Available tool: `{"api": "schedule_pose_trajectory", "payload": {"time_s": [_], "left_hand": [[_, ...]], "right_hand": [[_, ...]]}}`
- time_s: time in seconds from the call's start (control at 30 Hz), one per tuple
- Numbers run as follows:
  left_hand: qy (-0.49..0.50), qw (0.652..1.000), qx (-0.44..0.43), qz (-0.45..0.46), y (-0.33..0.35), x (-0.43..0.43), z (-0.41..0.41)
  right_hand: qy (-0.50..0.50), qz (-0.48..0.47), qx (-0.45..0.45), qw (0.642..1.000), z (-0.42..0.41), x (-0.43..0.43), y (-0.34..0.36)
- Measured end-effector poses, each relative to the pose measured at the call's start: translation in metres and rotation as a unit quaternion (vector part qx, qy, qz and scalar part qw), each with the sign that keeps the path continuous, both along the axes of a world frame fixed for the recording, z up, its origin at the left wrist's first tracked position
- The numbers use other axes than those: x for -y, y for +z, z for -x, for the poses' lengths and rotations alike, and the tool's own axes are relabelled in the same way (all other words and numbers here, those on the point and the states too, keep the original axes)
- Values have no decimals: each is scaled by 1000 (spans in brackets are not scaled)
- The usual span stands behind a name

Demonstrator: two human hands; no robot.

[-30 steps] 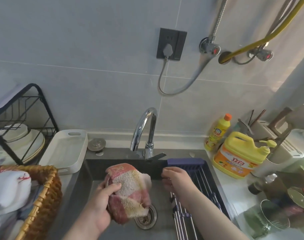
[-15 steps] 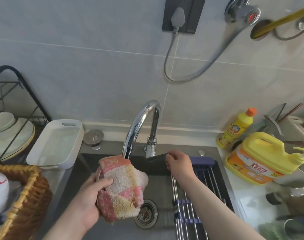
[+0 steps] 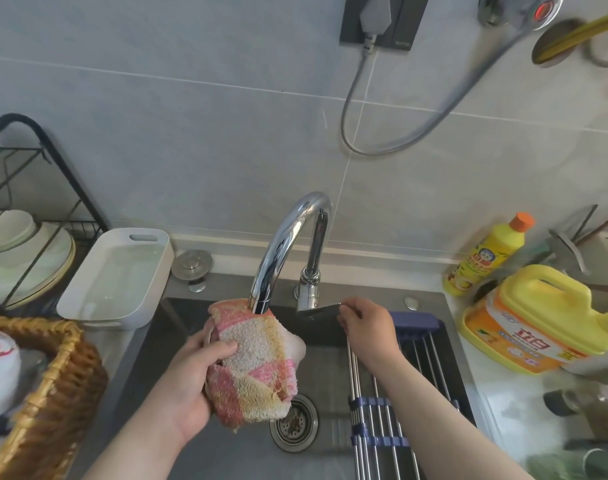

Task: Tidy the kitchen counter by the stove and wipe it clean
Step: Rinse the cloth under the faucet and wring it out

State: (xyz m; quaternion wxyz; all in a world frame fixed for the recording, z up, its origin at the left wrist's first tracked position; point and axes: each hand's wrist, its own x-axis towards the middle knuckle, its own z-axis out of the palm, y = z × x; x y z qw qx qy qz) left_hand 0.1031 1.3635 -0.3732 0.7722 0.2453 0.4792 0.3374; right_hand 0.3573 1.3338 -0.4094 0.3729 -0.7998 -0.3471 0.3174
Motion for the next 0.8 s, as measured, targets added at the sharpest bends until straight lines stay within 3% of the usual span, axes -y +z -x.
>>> {"api": "schedule_pose_trajectory", "payload": {"time_s": [0.6, 0.8], "left_hand": [[0, 1000, -2, 11, 6, 7, 4], [1, 1000, 7, 25, 2, 12, 5]], "right_hand": [[-18, -13, -25, 999, 15, 14, 3], [-4, -3, 108, 994, 36, 32, 15]]}}
